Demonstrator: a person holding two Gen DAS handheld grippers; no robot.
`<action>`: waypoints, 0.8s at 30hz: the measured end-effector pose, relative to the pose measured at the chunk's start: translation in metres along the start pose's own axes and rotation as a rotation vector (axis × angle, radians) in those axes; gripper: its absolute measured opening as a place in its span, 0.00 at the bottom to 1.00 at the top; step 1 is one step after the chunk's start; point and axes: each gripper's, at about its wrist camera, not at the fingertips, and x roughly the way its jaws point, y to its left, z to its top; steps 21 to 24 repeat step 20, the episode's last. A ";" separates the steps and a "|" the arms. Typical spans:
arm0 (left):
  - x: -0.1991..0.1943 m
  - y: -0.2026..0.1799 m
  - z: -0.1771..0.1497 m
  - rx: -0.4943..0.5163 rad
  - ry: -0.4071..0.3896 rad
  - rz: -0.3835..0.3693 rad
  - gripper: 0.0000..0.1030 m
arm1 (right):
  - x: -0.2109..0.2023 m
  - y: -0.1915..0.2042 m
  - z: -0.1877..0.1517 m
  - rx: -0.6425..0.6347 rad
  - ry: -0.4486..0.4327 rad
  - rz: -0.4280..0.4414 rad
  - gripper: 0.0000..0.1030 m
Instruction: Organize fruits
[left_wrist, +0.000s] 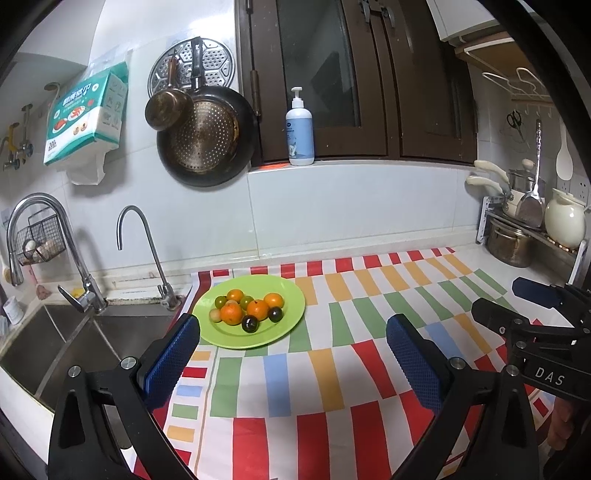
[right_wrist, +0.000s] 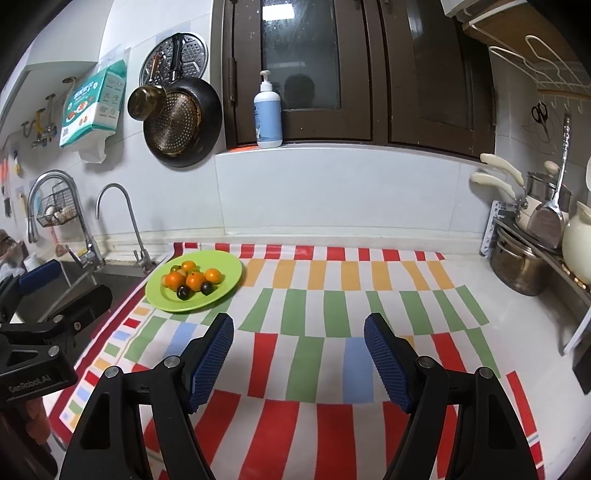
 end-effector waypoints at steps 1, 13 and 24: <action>0.000 0.000 0.000 0.002 0.002 0.001 1.00 | 0.001 0.000 0.000 0.001 0.001 -0.001 0.72; 0.003 -0.002 0.000 0.000 0.005 -0.005 1.00 | 0.004 -0.001 0.000 0.003 0.007 -0.008 0.72; 0.002 -0.002 0.000 0.000 0.002 -0.005 1.00 | 0.004 0.000 -0.001 0.002 0.011 -0.005 0.72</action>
